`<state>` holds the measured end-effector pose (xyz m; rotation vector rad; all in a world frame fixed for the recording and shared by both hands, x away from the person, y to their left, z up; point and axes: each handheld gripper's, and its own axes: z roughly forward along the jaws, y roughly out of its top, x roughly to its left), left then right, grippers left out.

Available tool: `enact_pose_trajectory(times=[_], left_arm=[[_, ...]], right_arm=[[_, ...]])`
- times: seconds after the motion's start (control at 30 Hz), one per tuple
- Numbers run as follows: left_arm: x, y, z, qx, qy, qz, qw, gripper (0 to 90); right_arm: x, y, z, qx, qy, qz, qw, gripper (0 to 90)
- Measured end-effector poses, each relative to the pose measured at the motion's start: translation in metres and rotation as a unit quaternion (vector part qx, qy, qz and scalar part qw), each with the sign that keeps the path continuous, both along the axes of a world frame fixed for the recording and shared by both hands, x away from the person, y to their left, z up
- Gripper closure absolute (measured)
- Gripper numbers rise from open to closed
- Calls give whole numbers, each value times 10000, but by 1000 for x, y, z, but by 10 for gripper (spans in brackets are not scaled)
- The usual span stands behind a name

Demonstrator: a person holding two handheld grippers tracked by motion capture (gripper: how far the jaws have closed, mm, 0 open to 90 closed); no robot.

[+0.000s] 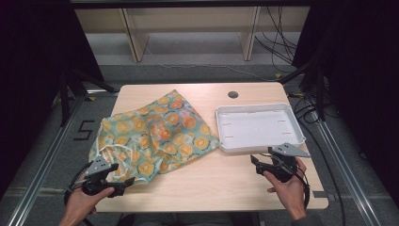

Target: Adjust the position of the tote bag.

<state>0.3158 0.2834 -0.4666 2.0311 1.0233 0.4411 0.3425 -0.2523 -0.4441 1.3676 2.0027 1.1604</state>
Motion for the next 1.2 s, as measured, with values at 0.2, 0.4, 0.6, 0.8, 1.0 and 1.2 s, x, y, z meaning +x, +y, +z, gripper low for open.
enact_pose_trajectory(times=[0.2, 0.4, 0.6, 0.8, 1.0, 1.2], left_arm=[[0, -1, 0, 39, 10, -91, 10000, 150], [0, -4, -2, 31, 96, -95, 9999, 152], [-1, -5, -1, 98, 90, -235, 9996, 152], [-5, -20, -5, 131, 198, -436, 9988, 160], [1, -35, -8, 521, 56, -650, 9965, 150], [13, -53, -13, 1140, 22, -846, 9899, 150]], right_arm=[[2, -5, 0, -76, -58, -13, 10000, 267], [0, -3, 0, -59, 107, -91, 9999, 268], [0, -2, 0, -37, 139, -51, 9999, 274], [0, 0, -2, 27, 181, -22, 9998, 283], [1, 1, -2, -44, 244, 50, 9997, 283], [5, 4, -6, -163, 180, 288, 9993, 283]])
